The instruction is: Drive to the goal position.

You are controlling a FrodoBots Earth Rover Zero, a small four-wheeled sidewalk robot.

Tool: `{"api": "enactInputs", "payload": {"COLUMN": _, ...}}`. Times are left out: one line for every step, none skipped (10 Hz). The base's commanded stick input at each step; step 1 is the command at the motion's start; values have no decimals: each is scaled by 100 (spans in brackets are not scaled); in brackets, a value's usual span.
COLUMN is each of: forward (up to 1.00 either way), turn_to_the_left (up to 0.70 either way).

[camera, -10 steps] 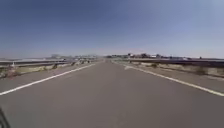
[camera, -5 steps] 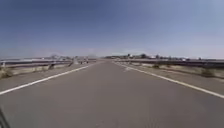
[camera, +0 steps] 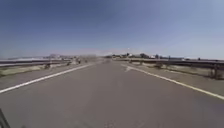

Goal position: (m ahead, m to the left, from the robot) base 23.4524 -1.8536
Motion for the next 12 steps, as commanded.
{"api": "enactInputs", "payload": {"forward": 100, "turn_to_the_left": 0}}
{"api": "enactInputs", "payload": {"forward": 100, "turn_to_the_left": 0}}
{"api": "enactInputs", "payload": {"forward": 100, "turn_to_the_left": 0}}
{"api": "enactInputs", "payload": {"forward": 100, "turn_to_the_left": 15}}
{"api": "enactInputs", "payload": {"forward": 100, "turn_to_the_left": 2}}
{"api": "enactInputs", "payload": {"forward": 100, "turn_to_the_left": 0}}
{"api": "enactInputs", "payload": {"forward": 100, "turn_to_the_left": 0}}
{"api": "enactInputs", "payload": {"forward": 100, "turn_to_the_left": 0}}
{"api": "enactInputs", "payload": {"forward": 100, "turn_to_the_left": 0}}
{"api": "enactInputs", "payload": {"forward": 100, "turn_to_the_left": 0}}
{"api": "enactInputs", "payload": {"forward": 100, "turn_to_the_left": 0}}
{"api": "enactInputs", "payload": {"forward": 100, "turn_to_the_left": 0}}
